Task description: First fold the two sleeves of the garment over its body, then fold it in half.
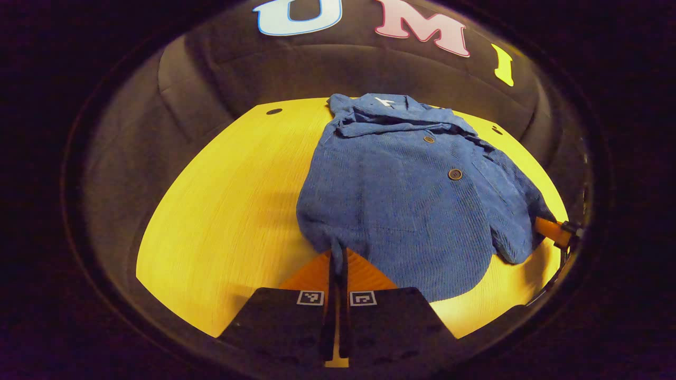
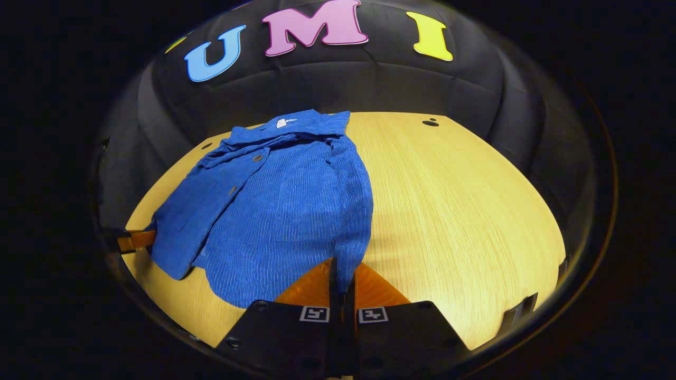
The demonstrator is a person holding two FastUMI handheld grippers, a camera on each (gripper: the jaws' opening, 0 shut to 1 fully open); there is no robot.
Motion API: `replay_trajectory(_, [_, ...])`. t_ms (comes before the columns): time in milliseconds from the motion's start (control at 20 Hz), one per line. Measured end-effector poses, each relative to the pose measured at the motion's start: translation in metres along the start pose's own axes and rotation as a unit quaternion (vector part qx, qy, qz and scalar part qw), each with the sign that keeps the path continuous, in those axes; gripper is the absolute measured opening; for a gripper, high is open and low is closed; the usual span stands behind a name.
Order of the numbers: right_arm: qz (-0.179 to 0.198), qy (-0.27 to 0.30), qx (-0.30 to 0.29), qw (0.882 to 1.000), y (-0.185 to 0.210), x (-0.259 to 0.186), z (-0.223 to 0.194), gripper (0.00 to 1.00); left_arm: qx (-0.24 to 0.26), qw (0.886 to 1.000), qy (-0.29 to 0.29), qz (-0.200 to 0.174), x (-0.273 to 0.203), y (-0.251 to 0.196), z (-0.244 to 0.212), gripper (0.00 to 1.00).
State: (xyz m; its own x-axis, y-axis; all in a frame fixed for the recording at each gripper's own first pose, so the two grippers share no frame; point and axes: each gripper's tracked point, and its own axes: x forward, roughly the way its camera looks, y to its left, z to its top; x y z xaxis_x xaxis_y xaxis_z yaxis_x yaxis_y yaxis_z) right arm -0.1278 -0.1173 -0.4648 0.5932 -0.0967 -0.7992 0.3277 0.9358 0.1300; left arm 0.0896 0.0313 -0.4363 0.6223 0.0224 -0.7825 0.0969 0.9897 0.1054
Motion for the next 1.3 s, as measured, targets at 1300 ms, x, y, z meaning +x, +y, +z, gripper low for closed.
replay_trajectory(1300, [0.088,-0.261,-0.039,0.96,0.078,0.112,0.34,0.05,-0.085,0.957,-0.273,-0.049,0.05,-0.021,0.336,0.01])
